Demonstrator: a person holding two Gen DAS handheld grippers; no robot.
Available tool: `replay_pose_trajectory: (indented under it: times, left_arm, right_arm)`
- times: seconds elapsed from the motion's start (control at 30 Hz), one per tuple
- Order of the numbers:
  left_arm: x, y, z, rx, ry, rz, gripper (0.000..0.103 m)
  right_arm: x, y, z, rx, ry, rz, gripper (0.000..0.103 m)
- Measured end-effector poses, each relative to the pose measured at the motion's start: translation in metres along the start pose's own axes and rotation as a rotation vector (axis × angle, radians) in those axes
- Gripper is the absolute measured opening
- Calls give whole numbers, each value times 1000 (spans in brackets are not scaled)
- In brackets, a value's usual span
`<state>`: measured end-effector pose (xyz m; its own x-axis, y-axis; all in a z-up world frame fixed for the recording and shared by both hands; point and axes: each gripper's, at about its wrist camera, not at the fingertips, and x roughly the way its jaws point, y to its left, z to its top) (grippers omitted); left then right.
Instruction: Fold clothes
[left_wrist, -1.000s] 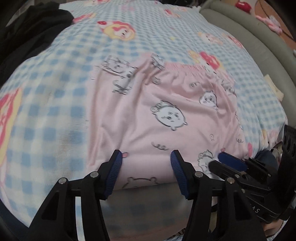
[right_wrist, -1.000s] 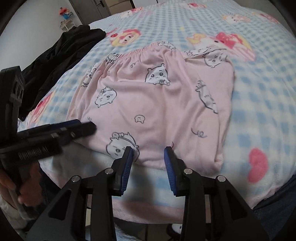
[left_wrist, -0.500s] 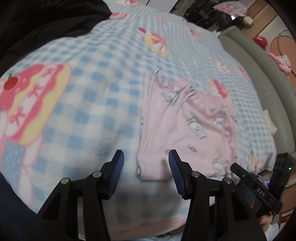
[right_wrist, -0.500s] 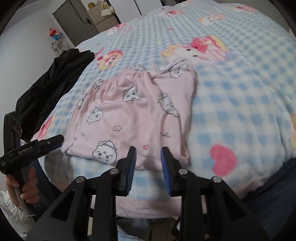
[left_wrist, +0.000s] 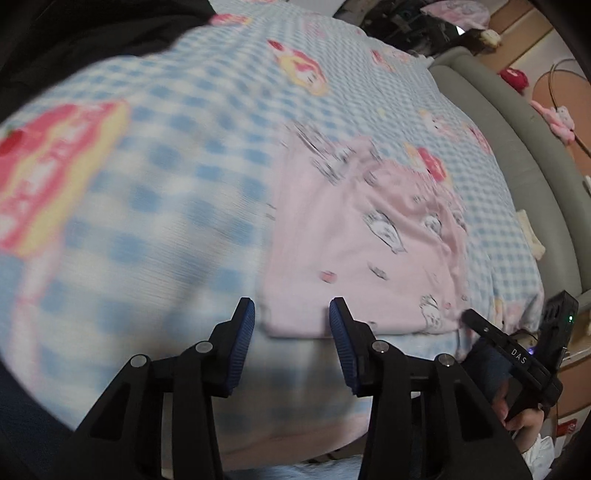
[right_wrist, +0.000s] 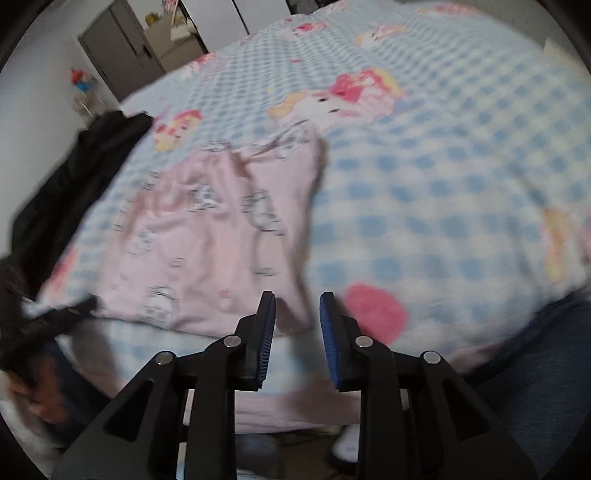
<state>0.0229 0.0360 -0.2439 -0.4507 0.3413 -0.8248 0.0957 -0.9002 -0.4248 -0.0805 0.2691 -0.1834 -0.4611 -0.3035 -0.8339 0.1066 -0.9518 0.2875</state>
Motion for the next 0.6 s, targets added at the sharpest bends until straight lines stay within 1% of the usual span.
replay_pose_trajectory:
  times: [0.03, 0.07, 0.1, 0.17, 0.2, 0.27, 0.3, 0.37, 0.43, 0.47, 0.53, 0.57, 0.6]
  left_arm:
    - [3, -5, -3, 31, 4, 47, 45]
    - [3, -8, -3, 48, 2, 74, 46]
    - [1, -6, -3, 43, -2, 101, 45]
    - [-6, 2, -2, 22, -16, 166, 45]
    - [-10, 8, -2, 1, -25, 170, 45]
    - [-20, 20, -1, -57, -37, 116, 44]
    - [-22, 21, 1, -62, -47, 108, 43]
    - [-25, 14, 6, -30, -67, 89, 43]
    - [-23, 1, 16, 14, -79, 59, 43]
    - [-19, -8, 24, 44, -79, 59, 43]
    - [-10, -20, 43, 88, -74, 76, 43]
    - [-6, -24, 52, 106, -68, 76, 43]
    - [-2, -27, 60, 124, -62, 77, 43]
  right_arm:
    - [5, 3, -2, -25, 14, -16, 27]
    - [10, 7, -4, -49, 29, -31, 27]
    - [14, 6, -5, -51, 40, -44, 24]
    - [13, -6, -4, -8, 50, -47, 24]
    - [11, -11, -3, 6, 48, -58, 24]
    - [6, -13, 0, 7, 36, -77, 24]
    - [3, -11, 2, 1, 27, -80, 24]
    - [-3, -7, 5, -10, 10, -84, 27]
    - [-6, 5, 16, -55, -6, -40, 28]
    - [-7, 13, 23, -86, -13, -13, 28]
    - [-3, 27, 33, -142, -8, 2, 29]
    - [4, 36, 40, -168, -2, 1, 31]
    - [10, 42, 46, -185, 10, -8, 35]
